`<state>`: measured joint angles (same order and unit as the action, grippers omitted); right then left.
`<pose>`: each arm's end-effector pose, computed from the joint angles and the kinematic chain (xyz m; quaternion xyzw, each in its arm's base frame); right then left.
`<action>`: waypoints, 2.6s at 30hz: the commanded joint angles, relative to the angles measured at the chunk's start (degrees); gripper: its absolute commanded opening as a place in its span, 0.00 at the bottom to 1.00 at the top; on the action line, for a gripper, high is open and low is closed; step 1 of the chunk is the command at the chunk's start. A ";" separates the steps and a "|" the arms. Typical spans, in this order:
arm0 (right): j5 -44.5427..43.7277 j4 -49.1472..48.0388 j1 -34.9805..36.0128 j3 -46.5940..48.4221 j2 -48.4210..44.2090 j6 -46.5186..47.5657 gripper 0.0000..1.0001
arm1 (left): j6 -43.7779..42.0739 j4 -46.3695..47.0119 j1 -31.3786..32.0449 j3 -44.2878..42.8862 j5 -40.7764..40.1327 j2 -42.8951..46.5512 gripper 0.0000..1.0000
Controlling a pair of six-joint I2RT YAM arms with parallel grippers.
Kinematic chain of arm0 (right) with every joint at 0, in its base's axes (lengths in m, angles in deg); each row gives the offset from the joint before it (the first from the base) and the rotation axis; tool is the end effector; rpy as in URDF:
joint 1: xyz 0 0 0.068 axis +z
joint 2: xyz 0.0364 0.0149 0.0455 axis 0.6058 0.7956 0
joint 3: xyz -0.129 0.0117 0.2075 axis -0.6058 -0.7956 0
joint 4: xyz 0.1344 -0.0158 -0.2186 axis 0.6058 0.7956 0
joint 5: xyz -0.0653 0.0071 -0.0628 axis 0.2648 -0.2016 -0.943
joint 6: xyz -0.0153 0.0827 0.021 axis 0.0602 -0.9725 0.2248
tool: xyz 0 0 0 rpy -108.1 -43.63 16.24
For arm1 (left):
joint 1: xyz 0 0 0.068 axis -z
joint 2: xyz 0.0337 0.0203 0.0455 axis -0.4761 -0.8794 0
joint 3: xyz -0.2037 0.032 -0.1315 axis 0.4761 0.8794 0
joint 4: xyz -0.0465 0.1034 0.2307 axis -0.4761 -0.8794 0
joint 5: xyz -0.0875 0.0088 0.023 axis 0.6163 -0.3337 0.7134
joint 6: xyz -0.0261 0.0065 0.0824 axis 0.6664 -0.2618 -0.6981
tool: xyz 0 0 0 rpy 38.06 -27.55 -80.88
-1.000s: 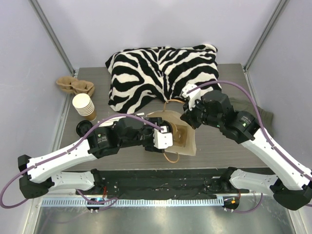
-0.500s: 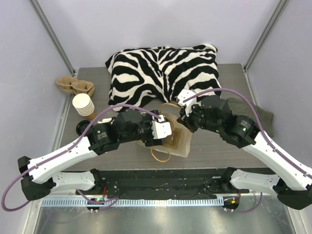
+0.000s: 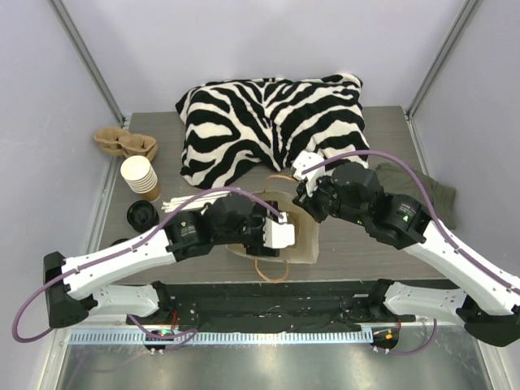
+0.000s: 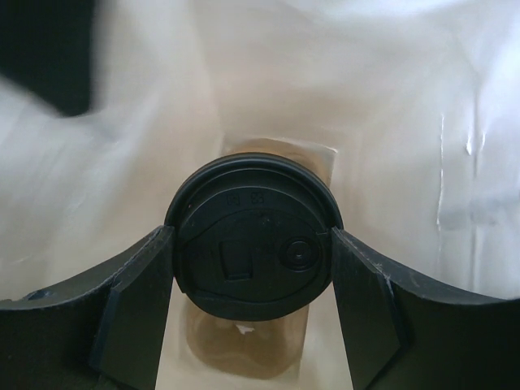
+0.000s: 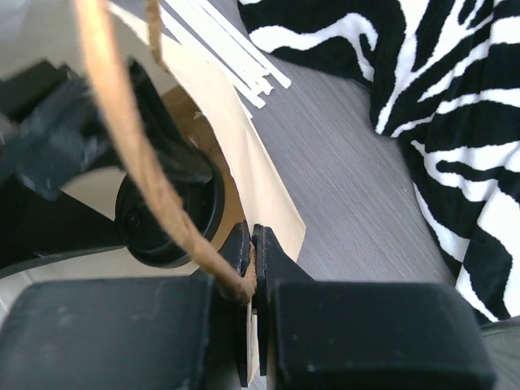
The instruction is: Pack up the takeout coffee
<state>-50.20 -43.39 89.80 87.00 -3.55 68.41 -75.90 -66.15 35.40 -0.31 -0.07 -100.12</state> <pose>0.1547 0.1959 0.3649 -0.4238 0.7377 0.1765 0.4950 0.1249 -0.2694 0.3012 0.6530 0.5709 -0.1759 0.4654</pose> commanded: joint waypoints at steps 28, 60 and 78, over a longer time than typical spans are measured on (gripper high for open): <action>-4.16 -6.40 8.66 -1.45 -0.40 0.85 0.01 | -10.37 15.22 7.09 16.53 -11.70 1.44 0.26; -0.73 -7.81 8.57 -4.61 -0.93 -5.39 0.01 | -11.43 26.21 6.92 16.44 -15.56 -7.52 0.25; 4.63 -7.20 4.79 -4.08 0.21 -8.82 0.01 | -12.39 31.57 6.13 17.58 -12.84 -7.97 0.24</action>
<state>-48.50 -47.50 94.81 82.06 -3.24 61.22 -87.49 -40.25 41.91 16.78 -14.51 -108.89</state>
